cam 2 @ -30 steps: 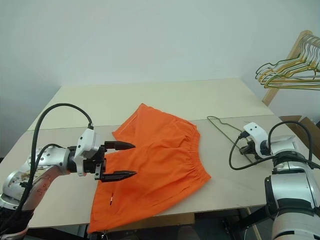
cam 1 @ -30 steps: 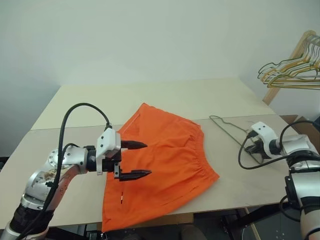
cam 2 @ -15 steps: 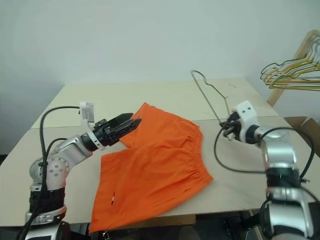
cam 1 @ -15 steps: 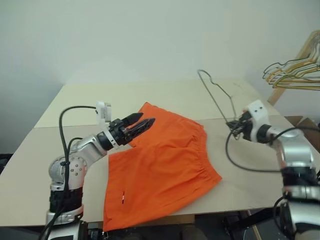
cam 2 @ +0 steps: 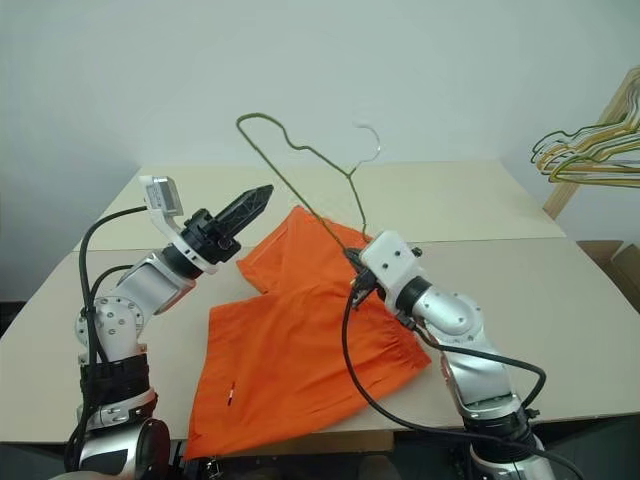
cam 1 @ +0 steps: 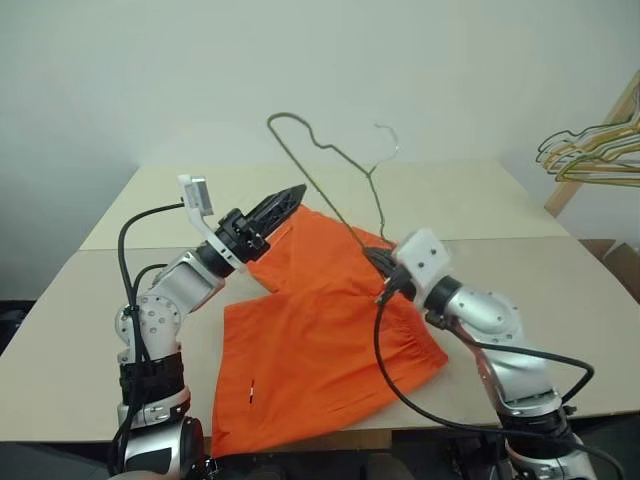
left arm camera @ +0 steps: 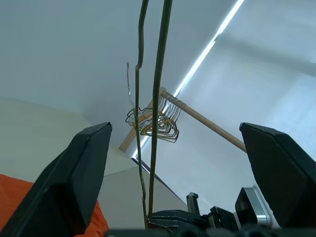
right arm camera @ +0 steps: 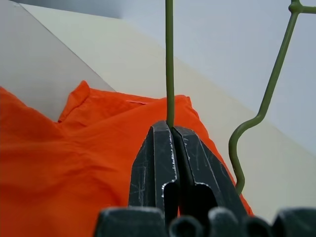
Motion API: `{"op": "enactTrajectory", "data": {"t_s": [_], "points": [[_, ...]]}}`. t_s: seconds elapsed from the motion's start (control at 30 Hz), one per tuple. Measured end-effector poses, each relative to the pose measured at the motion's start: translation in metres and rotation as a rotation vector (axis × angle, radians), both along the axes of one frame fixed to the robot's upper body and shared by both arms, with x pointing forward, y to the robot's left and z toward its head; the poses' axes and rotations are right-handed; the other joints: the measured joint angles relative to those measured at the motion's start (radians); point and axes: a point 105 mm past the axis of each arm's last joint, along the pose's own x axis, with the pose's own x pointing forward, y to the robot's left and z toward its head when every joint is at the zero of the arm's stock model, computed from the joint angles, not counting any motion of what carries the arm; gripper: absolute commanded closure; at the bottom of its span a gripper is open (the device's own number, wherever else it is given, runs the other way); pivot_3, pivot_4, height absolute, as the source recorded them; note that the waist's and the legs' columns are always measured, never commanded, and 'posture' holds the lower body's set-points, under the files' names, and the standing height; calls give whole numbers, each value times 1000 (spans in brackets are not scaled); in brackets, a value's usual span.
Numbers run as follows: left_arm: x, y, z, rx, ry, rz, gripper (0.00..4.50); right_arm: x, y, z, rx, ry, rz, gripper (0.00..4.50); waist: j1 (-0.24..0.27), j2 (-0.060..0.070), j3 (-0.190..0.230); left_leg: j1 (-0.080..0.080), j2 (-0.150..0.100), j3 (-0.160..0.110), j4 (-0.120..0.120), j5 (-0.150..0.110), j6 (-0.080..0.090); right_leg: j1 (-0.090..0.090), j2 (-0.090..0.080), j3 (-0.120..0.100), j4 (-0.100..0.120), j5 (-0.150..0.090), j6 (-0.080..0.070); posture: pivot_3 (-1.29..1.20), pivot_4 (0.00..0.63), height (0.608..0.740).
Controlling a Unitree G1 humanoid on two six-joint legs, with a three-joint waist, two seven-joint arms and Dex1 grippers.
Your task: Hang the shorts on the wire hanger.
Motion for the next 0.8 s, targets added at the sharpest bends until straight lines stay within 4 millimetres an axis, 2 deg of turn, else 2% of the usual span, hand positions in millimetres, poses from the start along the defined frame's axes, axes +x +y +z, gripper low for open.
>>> {"op": "enactTrajectory", "data": {"t_s": [0.13, 0.2, 0.23, 0.47, 0.5, 0.73, 0.8], "points": [[2, 1, 2, -7, -12, 17, 1097, -3, 6, 1, -13, -33, 19, 4500, 0, 0, 0, 1, 0, 0, 1, 0, 0, 1, 0, 0, -1, 0, 0, -161, 0, 740], [4, 1, 2, 5, -19, 36, 1936, -3, 7, 1, -19, -46, 20, 4500, 0, 0, 0, 1, 0, 0, 0, 0, 0, 1, 0, 0, -1, 0, 0, -163, 0, 740], [4, 1, 1, 10, -18, 40, 2033, -3, 8, 1, -20, -48, 21, 4500, 0, 0, 0, 1, 0, 0, 0, 0, 0, 1, 1, 0, -2, 0, 0, -163, 0, 740], [16, 2, -6, 26, 14, 105, 4303, 2, 6, -1, -59, -98, -33, 4500, 0, 0, 0, 1, 0, 0, 0, 0, 0, 1, 1, 0, -2, 0, 0, -174, 0, 740], [17, 1, -7, 24, 16, 106, 4446, 3, 6, -1, -67, -109, -40, 4500, -1, 0, 0, 1, 0, 0, 0, 0, 0, 1, 1, 0, -2, 0, 0, -178, 0, 740], [18, 0, -9, 24, 15, 110, 4446, 3, 5, -3, -95, -155, -62, 4500, -9, -1, 0, 1, 0, 0, 0, 0, 0, 1, 1, 0, -2, 0, 0, -195, 0, 740], [19, -1, -11, 41, 11, 109, 4500, 1, 4, -6, -107, -162, -66, 3948, -14, -1, 0, 1, 0, 0, 0, 0, 0, 1, 1, 0, -3, 0, 0, -203, 0, 740]]}}
